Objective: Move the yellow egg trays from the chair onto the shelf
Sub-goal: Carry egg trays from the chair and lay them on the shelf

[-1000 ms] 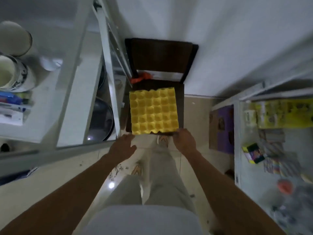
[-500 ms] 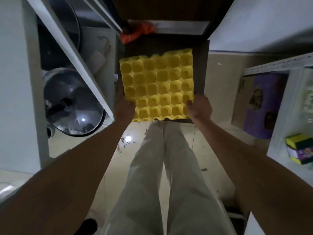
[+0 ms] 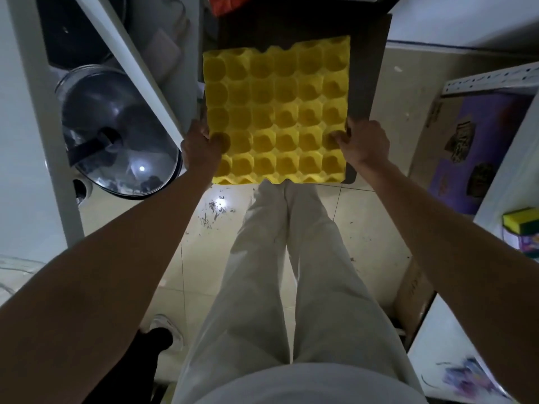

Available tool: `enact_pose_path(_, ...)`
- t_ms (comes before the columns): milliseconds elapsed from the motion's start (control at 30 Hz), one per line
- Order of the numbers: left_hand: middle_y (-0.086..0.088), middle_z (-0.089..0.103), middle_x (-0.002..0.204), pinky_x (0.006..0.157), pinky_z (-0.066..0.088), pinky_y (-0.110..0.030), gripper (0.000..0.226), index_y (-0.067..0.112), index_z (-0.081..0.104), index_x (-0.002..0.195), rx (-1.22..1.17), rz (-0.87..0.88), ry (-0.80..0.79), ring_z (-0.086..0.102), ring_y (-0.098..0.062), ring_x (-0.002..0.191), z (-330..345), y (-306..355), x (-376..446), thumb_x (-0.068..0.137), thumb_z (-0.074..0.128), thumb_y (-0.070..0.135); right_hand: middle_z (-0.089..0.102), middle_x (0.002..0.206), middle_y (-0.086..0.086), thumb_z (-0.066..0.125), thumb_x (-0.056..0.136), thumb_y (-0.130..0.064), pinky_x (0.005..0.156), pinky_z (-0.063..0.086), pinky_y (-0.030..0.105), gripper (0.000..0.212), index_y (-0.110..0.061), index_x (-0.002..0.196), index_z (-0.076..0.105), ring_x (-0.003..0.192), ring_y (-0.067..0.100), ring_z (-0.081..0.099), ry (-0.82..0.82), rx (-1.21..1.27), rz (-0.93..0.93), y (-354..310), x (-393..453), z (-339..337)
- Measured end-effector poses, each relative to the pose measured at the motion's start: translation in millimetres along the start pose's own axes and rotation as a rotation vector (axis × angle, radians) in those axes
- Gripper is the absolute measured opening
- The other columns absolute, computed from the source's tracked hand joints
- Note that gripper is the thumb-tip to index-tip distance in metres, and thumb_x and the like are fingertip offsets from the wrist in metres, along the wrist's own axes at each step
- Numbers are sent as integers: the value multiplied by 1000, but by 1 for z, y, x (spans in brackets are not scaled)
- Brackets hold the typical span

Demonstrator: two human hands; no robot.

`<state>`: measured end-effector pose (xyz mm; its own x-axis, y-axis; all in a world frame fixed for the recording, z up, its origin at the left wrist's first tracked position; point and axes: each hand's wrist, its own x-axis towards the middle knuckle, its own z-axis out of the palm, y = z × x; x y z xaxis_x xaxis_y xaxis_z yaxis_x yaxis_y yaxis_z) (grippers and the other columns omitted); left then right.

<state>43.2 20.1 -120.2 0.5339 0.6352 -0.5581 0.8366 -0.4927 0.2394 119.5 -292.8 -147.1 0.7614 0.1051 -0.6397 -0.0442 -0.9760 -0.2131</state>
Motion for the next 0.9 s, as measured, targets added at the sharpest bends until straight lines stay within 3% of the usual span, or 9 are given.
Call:
enact_pose_path(67, -11, 68, 99, 77, 54, -43, 13, 7, 58, 104, -6, 52, 10, 66, -32, 95, -4, -4, -5, 92, 54, 10, 69, 107, 17, 57, 99, -49, 72, 45, 38, 43, -9, 113, 65, 102, 39, 65, 37, -1, -25, 0, -5, -8)
enact_pose_path(167, -3, 57, 87, 69, 45, -34, 14, 11, 50, 94, -40, 148, 50, 58, -26, 84, -13, -10, -20, 87, 44, 0, 69, 103, 16, 59, 97, -50, 74, 49, 39, 43, -9, 109, 64, 98, 37, 66, 44, 21, -17, -1, -20, -20)
enact_pose_path(333, -18, 55, 85, 65, 36, -32, 12, 12, 45, 94, -119, 206, 106, 49, -21, 77, -38, -10, -51, 84, 40, 6, 65, 84, 8, 59, 96, -52, 66, 47, 33, 39, -13, 90, 58, 80, 31, 65, 93, 194, 40, 0, -77, -25)
enact_pose_path(467, -20, 54, 86, 67, 36, -34, 6, 6, 46, 96, -105, 252, 76, 48, -19, 77, -55, -10, -64, 91, 46, 10, 67, 86, 8, 55, 98, -47, 68, 54, 36, 36, -12, 99, 63, 80, 32, 67, 134, 317, 129, -7, -116, -14)
enact_pose_path(567, -12, 50, 83, 65, 37, -35, 3, 8, 45, 96, -53, 275, 46, 49, -21, 78, -58, -14, -55, 94, 46, 9, 61, 81, 2, 56, 99, -43, 66, 45, 31, 31, -14, 102, 65, 80, 31, 66, 159, 391, 137, -15, -113, -6)
enact_pose_path(633, -9, 51, 85, 65, 43, -37, 5, 11, 45, 99, -28, 230, -26, 50, -22, 80, -52, -14, -44, 95, 47, 13, 65, 86, 4, 57, 99, -41, 67, 44, 31, 30, -14, 106, 67, 84, 31, 66, 137, 411, 134, -16, -100, 0)
enact_pose_path(733, -2, 57, 94, 81, 49, -39, 15, 20, 45, 107, -56, 95, -144, 57, -24, 90, -38, -14, -25, 97, 56, 20, 70, 93, 5, 58, 95, -33, 72, 48, 30, 30, -12, 112, 70, 89, 31, 69, 61, 568, 96, -13, -79, 10)
enact_pose_path(833, 6, 52, 94, 88, 42, -32, 11, 29, 46, 96, -135, 18, -218, 50, -21, 102, -31, -12, -11, 104, 45, 22, 76, 103, 2, 61, 97, -24, 80, 61, 37, 23, -15, 115, 73, 91, 18, 75, -71, 944, 130, -5, -68, 12)
enact_pose_path(900, -2, 63, 112, 98, 47, -34, 15, 23, 56, 110, -328, -98, -343, 56, -26, 112, -36, -5, -7, 105, 42, 23, 75, 104, -6, 61, 99, -25, 71, 63, 34, 18, -26, 116, 69, 89, 10, 76, -169, 1207, 205, -8, -67, 4)
